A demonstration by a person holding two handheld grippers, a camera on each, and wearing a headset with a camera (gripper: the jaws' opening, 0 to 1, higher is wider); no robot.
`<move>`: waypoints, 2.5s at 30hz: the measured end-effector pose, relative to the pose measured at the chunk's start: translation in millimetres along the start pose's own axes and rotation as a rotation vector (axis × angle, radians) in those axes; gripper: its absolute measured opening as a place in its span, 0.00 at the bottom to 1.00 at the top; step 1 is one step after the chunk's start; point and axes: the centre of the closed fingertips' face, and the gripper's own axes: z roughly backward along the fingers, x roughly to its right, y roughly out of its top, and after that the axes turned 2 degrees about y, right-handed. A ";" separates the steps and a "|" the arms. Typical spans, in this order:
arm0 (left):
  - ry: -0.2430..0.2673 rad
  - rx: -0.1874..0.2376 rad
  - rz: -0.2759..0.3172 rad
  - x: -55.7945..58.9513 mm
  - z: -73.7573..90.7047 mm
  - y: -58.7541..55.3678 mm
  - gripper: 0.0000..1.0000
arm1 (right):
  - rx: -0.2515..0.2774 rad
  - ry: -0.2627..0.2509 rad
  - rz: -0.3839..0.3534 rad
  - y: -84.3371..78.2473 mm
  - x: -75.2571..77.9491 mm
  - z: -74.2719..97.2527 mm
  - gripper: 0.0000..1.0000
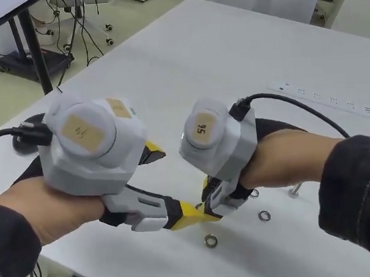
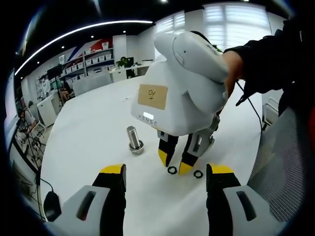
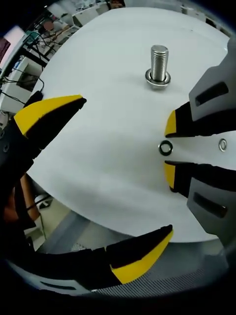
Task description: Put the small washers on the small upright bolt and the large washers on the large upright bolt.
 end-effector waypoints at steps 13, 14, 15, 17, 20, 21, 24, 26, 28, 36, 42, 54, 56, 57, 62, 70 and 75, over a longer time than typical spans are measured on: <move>-0.002 -0.002 0.001 0.9 0.2 -0.1 0.65 | 0.000 0.001 0.017 1.6 -2.3 -0.6 0.16; -0.002 -0.002 0.001 1.0 0.0 -0.1 0.65 | -0.001 -0.008 0.020 1.3 -0.7 -0.5 0.15; -0.003 -0.002 0.001 1.4 -0.2 -0.2 0.65 | 0.001 -0.004 0.019 1.8 -1.2 -0.4 0.15; -0.004 -0.002 0.000 1.6 -0.3 -0.1 0.65 | 0.001 -0.003 0.019 2.0 -1.0 -0.2 0.15; -0.004 -0.002 0.001 1.4 -0.7 0.0 0.65 | 0.002 -0.001 0.021 2.1 -0.8 -0.2 0.14; -0.004 -0.002 0.001 1.4 -0.8 0.0 0.65 | 0.003 0.001 0.021 2.2 -0.6 -0.3 0.14; -0.004 -0.003 0.000 1.5 -1.2 0.1 0.65 | -0.002 0.002 0.013 0.7 0.2 -1.1 0.13; -0.005 -0.003 0.001 1.5 -1.5 0.0 0.65 | -0.004 0.001 0.018 0.5 0.1 -1.0 0.13; -0.004 -0.003 0.001 1.2 -1.8 0.1 0.65 | -0.003 0.001 0.023 0.1 0.7 -1.1 0.13; -0.007 -0.005 0.000 1.4 -2.9 -0.1 0.65 | 0.015 0.007 -0.004 -0.2 2.0 -1.6 0.13; -0.009 -0.003 0.000 1.8 -3.2 0.1 0.65 | 0.017 0.008 -0.013 -2.0 1.8 3.9 0.13; -0.014 0.001 -0.001 3.3 -2.3 0.4 0.65 | 0.047 -0.021 -0.067 -8.9 10.2 32.9 0.13; -0.016 0.003 -0.001 3.7 -2.2 0.6 0.65 | 0.057 -0.024 -0.078 -9.6 11.3 39.2 0.13; -0.018 0.005 0.000 4.1 -2.2 1.0 0.65 | 0.060 -0.026 -0.082 -10.0 12.1 41.9 0.13; -0.020 0.009 -0.001 4.1 -2.2 1.9 0.65 | 0.078 -0.051 -0.103 -13.7 16.6 58.2 0.13; -0.034 0.018 -0.008 6.6 -3.1 4.1 0.64 | 0.087 -0.083 -0.135 -26.6 19.7 77.3 0.13; -0.044 0.017 -0.013 8.9 -4.2 4.4 0.64 | 0.090 -0.112 -0.163 -36.5 24.8 89.6 0.13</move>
